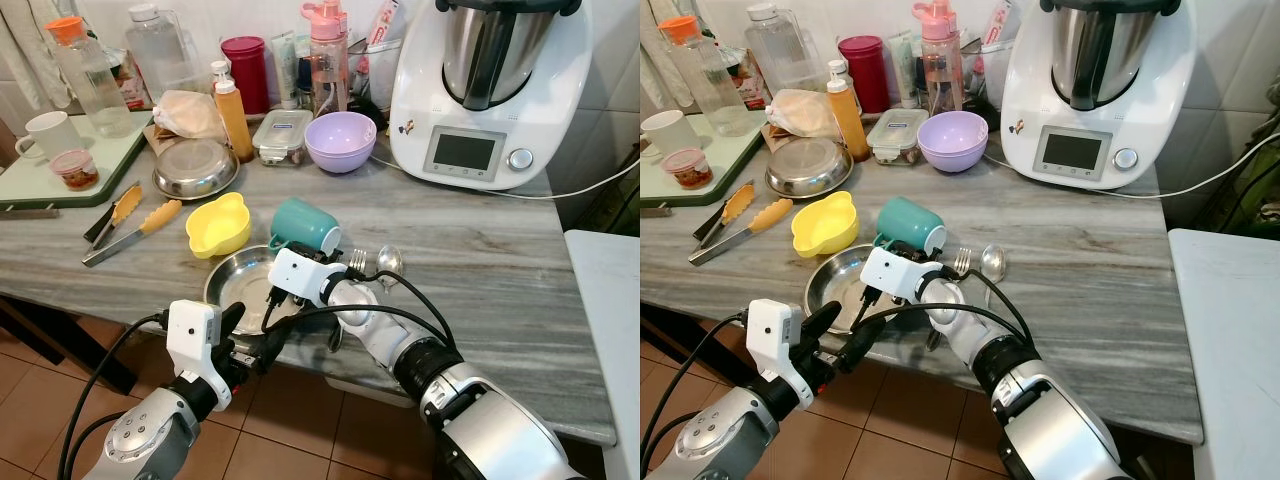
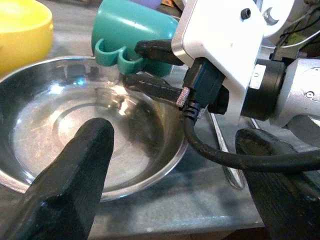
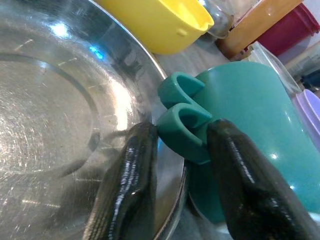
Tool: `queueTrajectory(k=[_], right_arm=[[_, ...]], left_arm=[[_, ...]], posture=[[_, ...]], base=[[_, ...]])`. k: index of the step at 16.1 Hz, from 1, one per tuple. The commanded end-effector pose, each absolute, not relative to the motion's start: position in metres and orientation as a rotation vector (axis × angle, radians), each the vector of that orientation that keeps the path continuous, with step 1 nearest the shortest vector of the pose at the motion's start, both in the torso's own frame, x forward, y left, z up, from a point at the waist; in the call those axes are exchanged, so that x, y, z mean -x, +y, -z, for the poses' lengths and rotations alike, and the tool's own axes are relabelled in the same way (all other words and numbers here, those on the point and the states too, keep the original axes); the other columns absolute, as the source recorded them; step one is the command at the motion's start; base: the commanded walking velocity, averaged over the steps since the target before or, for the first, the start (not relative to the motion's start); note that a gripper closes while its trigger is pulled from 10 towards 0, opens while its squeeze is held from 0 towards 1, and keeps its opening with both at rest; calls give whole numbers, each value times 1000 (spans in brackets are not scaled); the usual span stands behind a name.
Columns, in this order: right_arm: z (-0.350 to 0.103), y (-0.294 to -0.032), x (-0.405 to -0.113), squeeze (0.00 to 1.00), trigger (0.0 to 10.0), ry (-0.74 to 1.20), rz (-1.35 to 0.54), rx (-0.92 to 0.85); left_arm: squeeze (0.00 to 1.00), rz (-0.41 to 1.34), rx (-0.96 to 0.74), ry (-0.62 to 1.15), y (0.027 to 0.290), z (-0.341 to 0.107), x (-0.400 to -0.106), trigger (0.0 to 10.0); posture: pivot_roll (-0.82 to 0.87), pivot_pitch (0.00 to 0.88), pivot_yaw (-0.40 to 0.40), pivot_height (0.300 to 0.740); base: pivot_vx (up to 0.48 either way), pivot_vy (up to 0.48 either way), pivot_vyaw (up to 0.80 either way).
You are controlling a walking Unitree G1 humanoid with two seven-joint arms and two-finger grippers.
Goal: Setting the table
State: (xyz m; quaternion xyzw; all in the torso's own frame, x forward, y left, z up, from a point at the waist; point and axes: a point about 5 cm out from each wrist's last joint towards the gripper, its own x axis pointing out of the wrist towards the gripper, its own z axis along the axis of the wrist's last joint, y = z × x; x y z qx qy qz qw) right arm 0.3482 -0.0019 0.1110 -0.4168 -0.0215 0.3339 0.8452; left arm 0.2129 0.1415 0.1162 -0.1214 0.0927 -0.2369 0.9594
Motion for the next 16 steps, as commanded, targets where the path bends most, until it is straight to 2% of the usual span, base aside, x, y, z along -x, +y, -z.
queueTrajectory(k=[1,2,4,5,10,11,12,13,14,16], right_arm=[[-116,1,-351,0,471,-67,-694,900],[-118,0,-353,0,1098,-79,-679,911],[-118,0,-353,0,1333,-94,-668,926],[-117,-1,-354,0,980,-97,-664,931],[-116,-9,-356,0,1020,-111,-636,950],[-116,-10,-357,0,1725,-113,-632,949],[-117,-10,-357,0,9137,-116,-629,949],[-118,-13,-358,0,9137,-122,-620,945],[-119,-20,-360,0,10000,-121,-598,936],[-119,-26,-362,0,10000,-117,-581,931]], left_arm=[[0,485,230,174,144,-121,-212,10000],[0,486,230,176,144,-121,-212,10000],[0,487,228,178,144,-121,-211,10000],[0,487,228,179,144,-121,-211,10000],[0,484,224,186,143,-120,-210,10000],[0,485,224,187,143,-120,-210,10000],[0,485,223,186,143,-120,-211,10000],[0,485,222,185,143,-121,-212,10000],[0,483,219,186,143,-121,-212,10000],[0,482,217,187,143,-121,-212,10000]], posture=[[-24,22,95,740],[-21,23,97,740],[-18,24,102,740],[-16,25,101,740],[-18,24,106,740],[-18,23,107,740],[-18,23,108,740],[-18,23,108,740],[-19,22,110,740],[-18,22,110,740]], base=[[0,0,0],[0,0,0],[0,0,0],[0,0,0],[0,0,0],[0,0,0],[0,0,0],[0,0,0],[0,0,0],[0,0,0]])
